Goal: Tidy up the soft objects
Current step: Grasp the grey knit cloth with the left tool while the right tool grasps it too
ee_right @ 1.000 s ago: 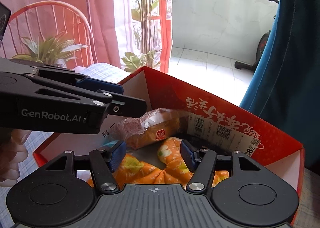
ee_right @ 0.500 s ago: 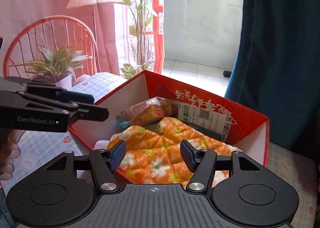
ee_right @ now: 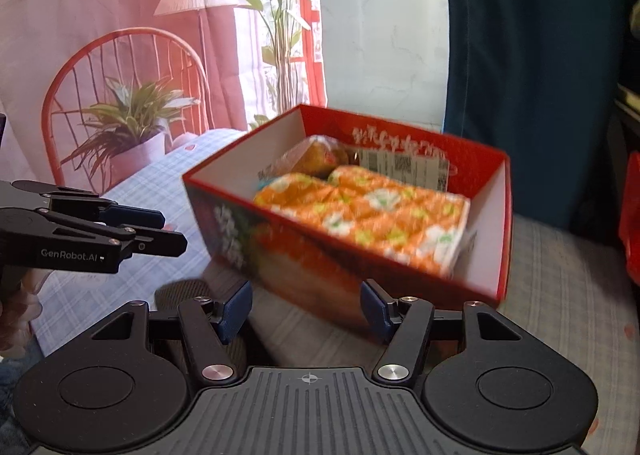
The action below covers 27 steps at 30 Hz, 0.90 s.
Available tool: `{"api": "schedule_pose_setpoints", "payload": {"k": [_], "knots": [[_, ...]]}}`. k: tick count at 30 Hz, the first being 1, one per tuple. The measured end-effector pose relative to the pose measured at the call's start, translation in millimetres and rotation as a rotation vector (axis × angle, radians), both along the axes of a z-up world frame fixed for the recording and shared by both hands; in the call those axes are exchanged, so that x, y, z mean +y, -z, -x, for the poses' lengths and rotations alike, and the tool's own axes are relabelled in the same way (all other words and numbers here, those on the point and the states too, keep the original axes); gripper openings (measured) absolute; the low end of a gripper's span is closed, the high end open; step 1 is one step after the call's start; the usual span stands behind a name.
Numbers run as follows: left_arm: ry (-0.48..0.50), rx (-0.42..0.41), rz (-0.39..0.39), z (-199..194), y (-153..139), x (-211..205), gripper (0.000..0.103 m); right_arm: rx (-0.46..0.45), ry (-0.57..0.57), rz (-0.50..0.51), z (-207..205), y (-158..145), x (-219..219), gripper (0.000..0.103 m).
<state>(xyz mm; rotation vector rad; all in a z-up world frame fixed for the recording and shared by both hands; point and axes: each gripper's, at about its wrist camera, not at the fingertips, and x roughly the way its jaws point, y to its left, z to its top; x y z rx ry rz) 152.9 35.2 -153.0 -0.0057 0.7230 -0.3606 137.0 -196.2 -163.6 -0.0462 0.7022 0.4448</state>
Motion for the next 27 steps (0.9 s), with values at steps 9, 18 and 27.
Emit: {"api": "schedule_pose_setpoints", "payload": {"k": [9, 18, 27], "knots": [[-0.01, 0.081, 0.006, 13.9, 35.5, 5.1, 0.055, 0.127, 0.034, -0.05, 62.9, 57.2, -20.1, 0.057], [-0.033, 0.134, 0.025, 6.6, 60.3, 6.0, 0.063, 0.215, 0.016, -0.011, 76.0, 95.7, -29.3, 0.055], [-0.068, 0.143, 0.043, -2.2, 68.2, 12.2, 0.068, 0.142, 0.055, 0.036, 38.1, 93.0, -29.6, 0.006]]}}
